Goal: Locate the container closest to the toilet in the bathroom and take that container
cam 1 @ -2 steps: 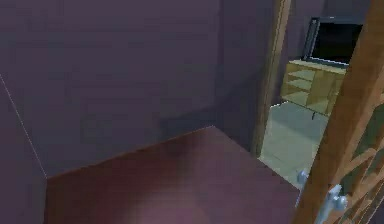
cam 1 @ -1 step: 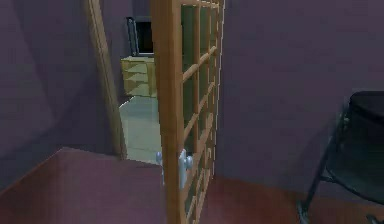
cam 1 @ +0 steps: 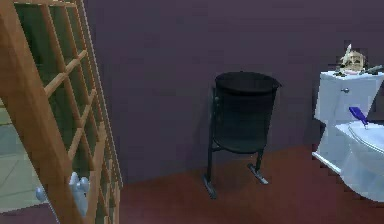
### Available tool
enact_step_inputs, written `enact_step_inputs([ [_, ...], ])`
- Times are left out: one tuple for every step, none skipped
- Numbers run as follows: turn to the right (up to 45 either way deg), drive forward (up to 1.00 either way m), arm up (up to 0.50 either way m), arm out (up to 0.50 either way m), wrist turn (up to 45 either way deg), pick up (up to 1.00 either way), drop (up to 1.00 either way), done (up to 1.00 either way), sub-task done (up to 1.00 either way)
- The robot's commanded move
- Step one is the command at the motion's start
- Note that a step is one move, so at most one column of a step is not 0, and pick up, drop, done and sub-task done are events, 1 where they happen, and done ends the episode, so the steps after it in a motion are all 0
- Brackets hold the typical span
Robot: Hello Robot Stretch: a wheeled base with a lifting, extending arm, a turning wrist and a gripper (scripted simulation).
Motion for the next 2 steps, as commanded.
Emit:
enact_step_inputs([
  [0.0,0.45,0.00,0.00,0.0,0.00,0.00,0.00,0.00],
  [45.0,0.00,0.00,0.00,0.0,0.00,0.00,0.00,0.00],
])
